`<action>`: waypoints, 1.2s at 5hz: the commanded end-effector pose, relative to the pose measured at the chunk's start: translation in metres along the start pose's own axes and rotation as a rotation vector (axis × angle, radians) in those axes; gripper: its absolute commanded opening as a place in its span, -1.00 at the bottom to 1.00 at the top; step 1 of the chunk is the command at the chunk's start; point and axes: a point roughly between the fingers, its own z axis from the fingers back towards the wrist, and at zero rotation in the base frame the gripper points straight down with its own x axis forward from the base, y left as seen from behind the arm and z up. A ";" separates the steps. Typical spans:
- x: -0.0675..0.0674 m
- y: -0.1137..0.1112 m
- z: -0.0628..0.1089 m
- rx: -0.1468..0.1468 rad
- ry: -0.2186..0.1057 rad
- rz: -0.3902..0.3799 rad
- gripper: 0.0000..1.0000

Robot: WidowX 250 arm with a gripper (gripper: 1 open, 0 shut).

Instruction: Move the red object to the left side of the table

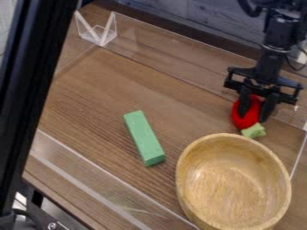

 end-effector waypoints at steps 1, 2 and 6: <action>0.002 -0.005 0.040 -0.033 -0.085 -0.069 1.00; 0.013 0.010 0.047 -0.008 -0.099 -0.119 -1.00; 0.025 0.060 0.041 0.021 -0.131 0.004 1.00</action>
